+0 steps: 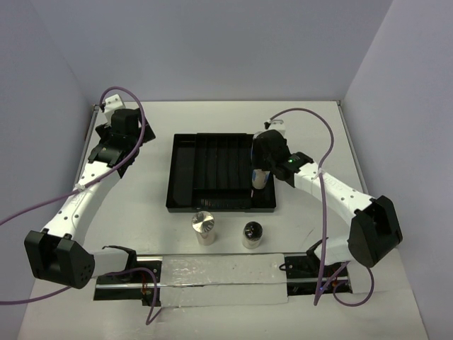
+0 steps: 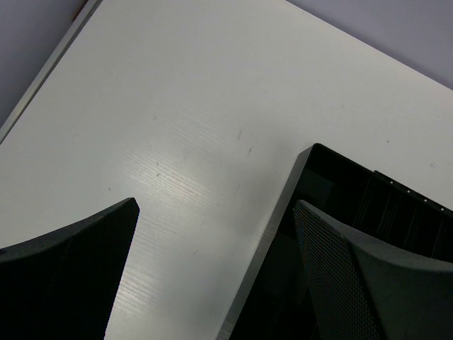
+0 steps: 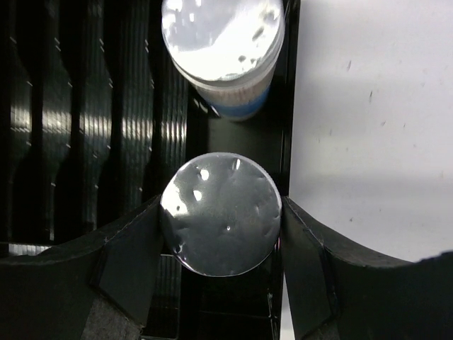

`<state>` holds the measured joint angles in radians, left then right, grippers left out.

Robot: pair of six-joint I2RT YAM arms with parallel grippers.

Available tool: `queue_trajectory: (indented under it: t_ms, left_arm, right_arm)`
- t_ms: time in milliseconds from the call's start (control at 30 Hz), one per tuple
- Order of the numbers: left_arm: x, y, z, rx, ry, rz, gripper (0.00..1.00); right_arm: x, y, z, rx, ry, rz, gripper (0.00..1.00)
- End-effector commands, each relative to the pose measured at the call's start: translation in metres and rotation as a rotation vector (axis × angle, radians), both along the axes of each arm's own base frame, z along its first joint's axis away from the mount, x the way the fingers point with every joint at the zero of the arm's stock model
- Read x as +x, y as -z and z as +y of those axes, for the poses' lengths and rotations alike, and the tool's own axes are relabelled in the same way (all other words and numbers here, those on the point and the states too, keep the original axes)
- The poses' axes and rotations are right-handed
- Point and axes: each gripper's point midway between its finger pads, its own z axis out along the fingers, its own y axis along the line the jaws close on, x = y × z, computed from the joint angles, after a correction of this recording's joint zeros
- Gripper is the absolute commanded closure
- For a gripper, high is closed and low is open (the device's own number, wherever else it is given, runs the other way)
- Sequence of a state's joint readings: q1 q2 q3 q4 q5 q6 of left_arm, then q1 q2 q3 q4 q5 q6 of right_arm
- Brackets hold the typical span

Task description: Organize the condiment bottles

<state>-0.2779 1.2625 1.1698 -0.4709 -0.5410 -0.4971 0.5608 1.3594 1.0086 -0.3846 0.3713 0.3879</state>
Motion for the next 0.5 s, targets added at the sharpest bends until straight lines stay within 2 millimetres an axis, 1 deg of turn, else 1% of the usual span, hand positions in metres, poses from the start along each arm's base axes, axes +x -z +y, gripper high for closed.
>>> queue_trajectory:
  t_ms: [0, 67, 100, 167, 200, 267, 400, 467]
  left_arm:
    - [0.005, -0.020, -0.002, -0.032, -0.003, -0.050, 0.01]
    - [0.006, -0.018, -0.001, -0.031, -0.006, -0.043, 0.01]
    - [0.005, -0.017, -0.001, -0.030, -0.007, -0.040, 0.01]
    - [0.005, -0.015, -0.001, -0.032, -0.008, -0.033, 0.01]
    - [0.005, -0.014, -0.002, -0.033, -0.006, -0.031, 0.01]
    - [0.005, -0.013, -0.002, -0.035, -0.005, -0.031, 0.01]
    - [0.004, -0.015, -0.003, -0.039, 0.001, -0.033, 0.01]
    - [0.003, -0.016, -0.003, -0.041, 0.002, -0.035, 0.01]
  right_arm:
    - [0.010, -0.005, 0.009, -0.002, 0.025, -0.058, 0.63]
    - [0.009, -0.002, 0.009, -0.018, 0.028, -0.051, 0.54]
    - [0.009, -0.002, 0.009, -0.022, 0.029, -0.048, 0.43]
    - [0.008, -0.004, 0.010, -0.026, 0.026, -0.047, 0.15]
    - [0.008, -0.006, 0.011, -0.025, 0.027, -0.046, 0.08]
    - [0.007, -0.018, 0.012, -0.006, 0.023, -0.058, 0.01]
    - [0.000, -0.050, 0.010, 0.027, 0.014, -0.095, 0.00]
    - [-0.009, -0.072, 0.006, 0.051, 0.003, -0.126, 0.00]
